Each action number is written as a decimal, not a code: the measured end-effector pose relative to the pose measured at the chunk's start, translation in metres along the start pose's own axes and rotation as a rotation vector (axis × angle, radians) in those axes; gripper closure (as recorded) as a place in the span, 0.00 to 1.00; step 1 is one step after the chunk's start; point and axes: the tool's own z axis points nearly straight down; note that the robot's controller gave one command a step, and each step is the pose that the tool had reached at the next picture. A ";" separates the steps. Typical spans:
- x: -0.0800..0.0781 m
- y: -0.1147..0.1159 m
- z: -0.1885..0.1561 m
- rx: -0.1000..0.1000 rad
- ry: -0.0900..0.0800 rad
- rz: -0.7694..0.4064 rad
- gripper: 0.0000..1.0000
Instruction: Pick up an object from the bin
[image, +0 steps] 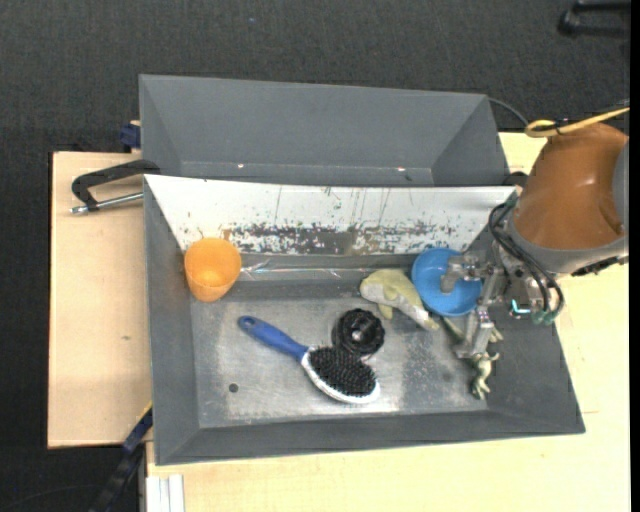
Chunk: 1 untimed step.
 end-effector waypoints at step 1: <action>-0.038 -0.038 0.058 0.002 -0.011 0.095 0.00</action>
Offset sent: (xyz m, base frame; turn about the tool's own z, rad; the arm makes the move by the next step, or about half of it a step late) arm 0.0362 -0.0371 -0.0569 0.0936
